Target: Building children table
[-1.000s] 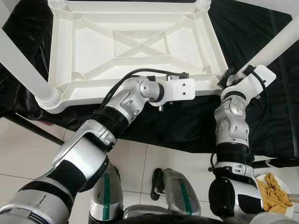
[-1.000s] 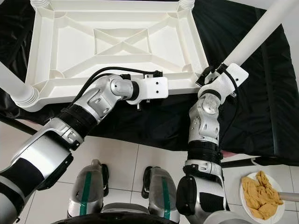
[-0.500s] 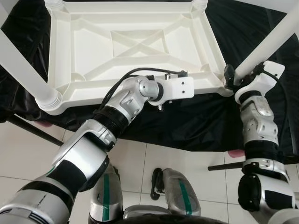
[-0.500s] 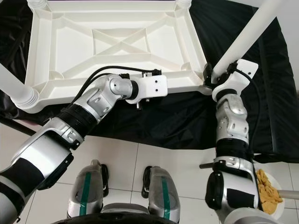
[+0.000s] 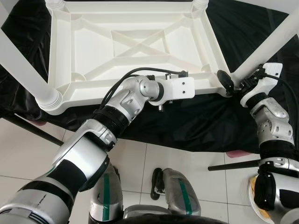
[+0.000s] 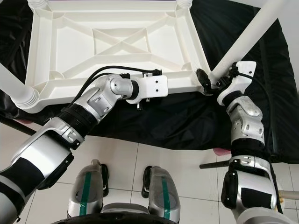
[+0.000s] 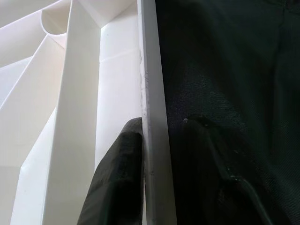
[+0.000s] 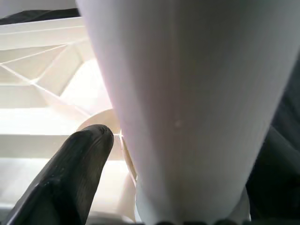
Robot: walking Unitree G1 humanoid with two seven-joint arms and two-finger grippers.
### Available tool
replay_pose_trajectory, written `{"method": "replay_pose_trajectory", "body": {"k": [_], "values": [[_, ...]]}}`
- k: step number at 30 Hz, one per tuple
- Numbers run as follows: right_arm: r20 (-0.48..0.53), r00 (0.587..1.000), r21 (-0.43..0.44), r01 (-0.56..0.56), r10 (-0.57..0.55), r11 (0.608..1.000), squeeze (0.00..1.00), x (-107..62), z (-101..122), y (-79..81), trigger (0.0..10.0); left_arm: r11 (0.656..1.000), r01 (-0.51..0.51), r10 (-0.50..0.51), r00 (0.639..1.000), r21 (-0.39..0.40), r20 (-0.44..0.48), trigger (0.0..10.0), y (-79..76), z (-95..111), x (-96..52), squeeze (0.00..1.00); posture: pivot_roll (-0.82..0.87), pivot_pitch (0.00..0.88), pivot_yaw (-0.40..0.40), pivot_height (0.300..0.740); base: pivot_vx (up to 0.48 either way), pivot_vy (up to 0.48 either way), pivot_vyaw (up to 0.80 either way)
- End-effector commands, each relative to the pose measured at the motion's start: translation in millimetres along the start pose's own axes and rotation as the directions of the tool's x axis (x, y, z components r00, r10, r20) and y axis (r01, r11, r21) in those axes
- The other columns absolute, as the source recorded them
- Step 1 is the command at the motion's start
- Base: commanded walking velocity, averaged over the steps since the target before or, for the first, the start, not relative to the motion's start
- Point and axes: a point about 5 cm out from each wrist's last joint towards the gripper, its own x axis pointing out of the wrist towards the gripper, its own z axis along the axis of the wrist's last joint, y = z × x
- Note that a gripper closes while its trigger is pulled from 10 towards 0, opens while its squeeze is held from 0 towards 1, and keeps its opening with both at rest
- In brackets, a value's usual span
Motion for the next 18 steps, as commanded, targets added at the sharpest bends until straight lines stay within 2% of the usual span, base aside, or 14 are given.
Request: {"method": "replay_pose_trajectory", "body": {"k": [1, 8, 10, 11, 18], "values": [[0.028, 0.998, -0.008, -0.049, 0.049, 0.999, 0.00, 5.6, 3.9, 4.5, 10.0, 0.998, 0.060, -0.062, 0.997, -0.032, -0.052, 10.0, -11.3, -13.0, 4.9, 0.00, 0.06, 0.038, -0.059, 0.740, 0.000, 0.000, 0.00], [0.057, 0.998, -0.016, -0.029, 0.030, 0.999, 0.00, 10.8, 10.0, -3.2, 10.0, 0.997, 0.065, -0.067, 0.996, -0.029, -0.055, 10.0, -12.0, -13.1, 4.1, 0.00, 0.07, 0.039, -0.056, 0.740, 0.000, 0.000, 0.00], [0.060, 0.998, -0.027, -0.027, 0.029, 0.999, 0.00, 11.1, 11.3, -4.2, 9.6, 0.997, 0.066, -0.068, 0.996, -0.030, -0.056, 10.0, -12.0, -13.7, 3.9, 0.00, 0.07, 0.039, -0.055, 0.740, 0.000, 0.000, 0.00], [0.057, 0.998, -0.030, -0.039, 0.041, 0.999, 0.00, 10.9, 12.0, -6.0, 0.0, 0.997, 0.068, -0.069, 0.996, -0.031, -0.059, 10.0, -12.0, -14.4, 3.5, 0.00, 0.07, 0.038, -0.054, 0.740, 0.000, 0.000, 0.00], [0.032, 0.996, -0.054, -0.084, 0.085, 0.995, 0.00, 8.6, 7.8, -7.8, 0.0, 0.997, 0.067, -0.069, 0.996, -0.027, -0.058, 10.0, -11.9, -14.1, 3.4, 0.00, 0.07, 0.039, -0.052, 0.740, 0.000, 0.000, 0.00]]}}
